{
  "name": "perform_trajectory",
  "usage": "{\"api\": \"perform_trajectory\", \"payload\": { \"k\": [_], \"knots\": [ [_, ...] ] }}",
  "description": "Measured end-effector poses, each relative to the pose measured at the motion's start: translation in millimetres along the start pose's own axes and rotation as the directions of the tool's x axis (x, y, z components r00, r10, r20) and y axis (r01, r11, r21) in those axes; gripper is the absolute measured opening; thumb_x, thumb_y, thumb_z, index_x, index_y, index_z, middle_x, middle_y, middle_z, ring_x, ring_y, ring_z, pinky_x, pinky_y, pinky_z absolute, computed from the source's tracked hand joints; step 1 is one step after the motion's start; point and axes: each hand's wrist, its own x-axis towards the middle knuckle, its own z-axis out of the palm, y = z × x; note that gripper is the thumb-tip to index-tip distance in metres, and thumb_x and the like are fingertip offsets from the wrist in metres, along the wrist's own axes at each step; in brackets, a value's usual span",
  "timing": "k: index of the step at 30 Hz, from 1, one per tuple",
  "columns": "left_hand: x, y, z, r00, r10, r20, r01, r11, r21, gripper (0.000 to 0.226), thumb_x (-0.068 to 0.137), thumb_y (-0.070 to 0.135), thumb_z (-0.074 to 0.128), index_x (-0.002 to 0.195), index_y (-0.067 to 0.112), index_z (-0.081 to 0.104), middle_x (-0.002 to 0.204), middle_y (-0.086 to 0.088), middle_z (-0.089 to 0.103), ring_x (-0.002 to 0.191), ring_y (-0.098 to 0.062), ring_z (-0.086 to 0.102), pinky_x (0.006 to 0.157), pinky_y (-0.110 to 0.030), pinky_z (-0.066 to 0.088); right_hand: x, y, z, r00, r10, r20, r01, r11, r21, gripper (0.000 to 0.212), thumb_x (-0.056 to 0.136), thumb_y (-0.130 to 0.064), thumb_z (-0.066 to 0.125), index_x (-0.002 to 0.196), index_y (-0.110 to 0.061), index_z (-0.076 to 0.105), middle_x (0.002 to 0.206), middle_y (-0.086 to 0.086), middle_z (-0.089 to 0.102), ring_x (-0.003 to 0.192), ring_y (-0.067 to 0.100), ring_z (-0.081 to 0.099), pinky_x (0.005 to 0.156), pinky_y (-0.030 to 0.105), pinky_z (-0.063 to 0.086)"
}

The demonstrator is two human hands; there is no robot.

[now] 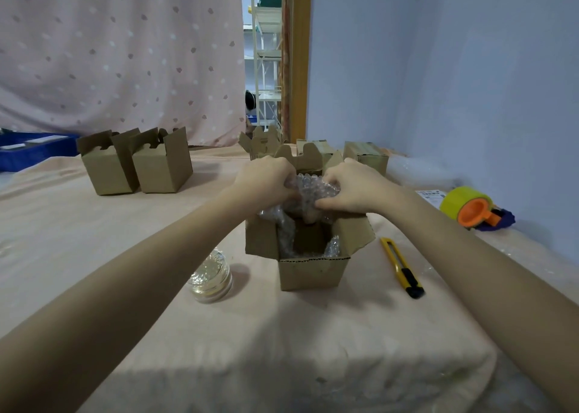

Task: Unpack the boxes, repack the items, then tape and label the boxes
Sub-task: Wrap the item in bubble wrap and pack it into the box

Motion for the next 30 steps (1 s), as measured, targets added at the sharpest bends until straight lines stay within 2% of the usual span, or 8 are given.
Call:
{"api": "perform_trajectory", "payload": {
  "k": [5,10,14,17,20,22,24,30],
  "knots": [
    [3,-1,-1,1.000,0.006,0.017,-0.007,0.999,0.038,0.026,0.089,0.041,0.060,0.089,0.015,0.056,0.076,0.004,0.049,0.079,-0.020,0.053,0.049,-0.025,0.028,2,-1,-2,1.000,-0.003,0.010,0.003,1.000,0.009,0.045,0.096,-0.039,0.051,0.061,-0.011,0.042,0.061,0.006,0.045,0.059,0.018,0.043,0.054,0.031,0.029],
    [7,8,-10,0.994,0.081,0.072,-0.092,0.983,0.158,0.047,0.085,0.060,0.054,0.103,0.018,0.047,0.088,0.002,0.052,0.081,-0.022,0.051,0.066,-0.032,0.039,2,-2,1,0.993,-0.067,-0.092,0.071,0.996,0.044,0.008,0.090,-0.021,0.055,0.097,-0.018,0.057,0.082,-0.002,0.055,0.085,0.021,0.053,0.061,0.030,0.033],
    [13,12,-4,0.991,0.096,0.090,-0.125,0.908,0.400,0.021,0.096,0.032,0.051,0.105,0.015,0.057,0.095,-0.006,0.061,0.086,-0.027,0.060,0.065,-0.033,0.039,1,-2,6,0.990,-0.109,-0.091,0.121,0.983,0.137,0.042,0.081,-0.024,0.071,0.119,-0.020,0.054,0.115,0.003,0.050,0.103,0.020,0.050,0.082,0.033,0.045],
    [15,16,0,0.995,0.075,0.067,-0.099,0.864,0.493,0.018,0.097,0.023,0.051,0.106,0.011,0.060,0.100,-0.007,0.063,0.091,-0.027,0.063,0.064,-0.031,0.039,-6,-4,5,0.987,-0.049,-0.156,0.093,0.953,0.290,0.067,0.082,-0.008,0.071,0.136,-0.026,0.037,0.148,-0.005,0.015,0.126,0.024,0.041,0.098,0.031,0.040],
    [16,19,7,0.995,0.088,0.038,-0.094,0.819,0.567,0.014,0.098,0.016,0.051,0.101,0.010,0.063,0.097,-0.004,0.065,0.089,-0.025,0.064,0.060,-0.029,0.037,-9,-11,5,0.994,0.031,-0.106,0.005,0.947,0.322,0.088,0.082,0.005,0.063,0.146,-0.035,0.018,0.158,-0.005,-0.004,0.124,0.029,0.046,0.096,0.037,0.047],
    [16,19,16,0.993,0.112,0.048,-0.118,0.782,0.613,0.011,0.097,0.017,0.052,0.097,0.013,0.062,0.098,-0.002,0.067,0.089,-0.023,0.065,0.052,-0.027,0.031,-7,-15,5,0.991,0.097,-0.091,-0.063,0.944,0.323,0.094,0.083,0.004,0.060,0.150,-0.033,0.007,0.157,0.004,0.014,0.119,0.028,0.051,0.090,0.035,0.050],
    [16,18,20,0.991,0.129,0.021,-0.115,0.779,0.616,0.012,0.097,0.018,0.053,0.105,0.011,0.057,0.104,-0.004,0.065,0.094,-0.025,0.064,0.049,-0.026,0.027,-7,-16,5,0.982,0.166,-0.095,-0.121,0.925,0.360,0.092,0.085,-0.003,0.061,0.152,-0.028,0.002,0.128,0.014,0.051,0.099,0.025,0.058,0.079,0.033,0.051],
    [11,14,6,0.994,0.047,-0.099,-0.002,0.911,0.413,0.033,0.089,0.012,0.063,0.119,0.006,0.049,0.112,-0.011,0.057,0.101,-0.026,0.056,0.069,-0.031,0.042,-12,-17,7,0.967,0.229,-0.114,-0.172,0.911,0.374,0.087,0.087,-0.009,0.063,0.152,-0.020,0.005,0.114,0.014,0.059,0.083,0.020,0.057,0.070,0.029,0.048]
  ]
}}
